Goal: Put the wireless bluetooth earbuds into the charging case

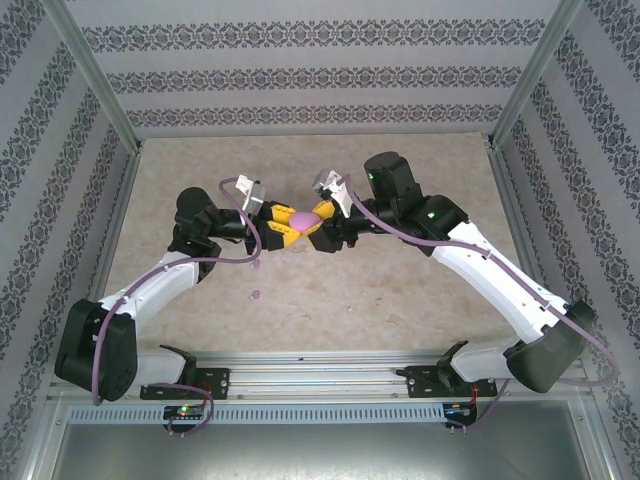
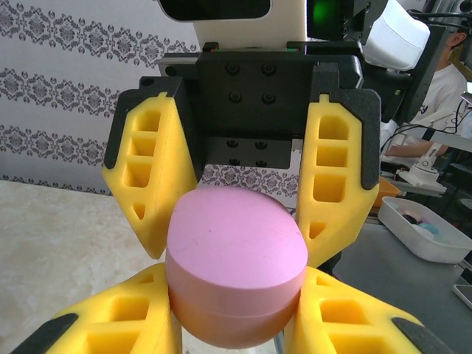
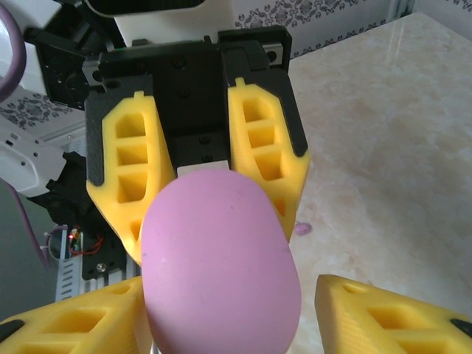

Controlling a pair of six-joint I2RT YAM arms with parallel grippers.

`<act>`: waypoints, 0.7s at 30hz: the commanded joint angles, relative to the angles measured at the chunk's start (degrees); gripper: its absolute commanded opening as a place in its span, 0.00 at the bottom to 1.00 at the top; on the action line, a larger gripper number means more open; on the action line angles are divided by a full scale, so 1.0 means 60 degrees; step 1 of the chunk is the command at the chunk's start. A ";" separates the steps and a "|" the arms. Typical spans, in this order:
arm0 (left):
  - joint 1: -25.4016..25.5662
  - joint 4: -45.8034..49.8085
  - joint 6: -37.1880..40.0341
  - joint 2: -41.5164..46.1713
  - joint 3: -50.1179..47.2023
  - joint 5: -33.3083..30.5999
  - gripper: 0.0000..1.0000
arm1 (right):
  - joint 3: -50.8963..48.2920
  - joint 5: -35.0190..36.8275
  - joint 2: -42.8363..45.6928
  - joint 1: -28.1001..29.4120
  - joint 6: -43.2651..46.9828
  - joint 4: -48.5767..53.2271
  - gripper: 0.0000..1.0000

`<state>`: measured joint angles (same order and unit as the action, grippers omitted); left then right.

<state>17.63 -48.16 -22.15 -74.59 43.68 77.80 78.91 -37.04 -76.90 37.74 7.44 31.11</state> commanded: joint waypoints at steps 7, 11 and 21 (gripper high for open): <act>0.0083 0.0029 0.0140 0.0175 -0.0105 0.0532 0.15 | 0.0452 -0.0804 -0.0244 -0.0173 -0.0654 -0.0513 0.52; 0.0067 0.0029 0.0146 0.0185 -0.0104 0.0547 0.15 | 0.0529 -0.0830 -0.0329 -0.0374 -0.1059 -0.0536 0.50; 0.0069 0.0030 0.0103 0.0396 -0.0088 0.0510 0.17 | 0.0200 -0.0725 -0.0234 -0.1122 -0.2377 -0.1367 0.47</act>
<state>17.63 -46.46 -22.15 -74.59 43.29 77.21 80.01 -44.21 -78.41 33.30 -3.40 26.15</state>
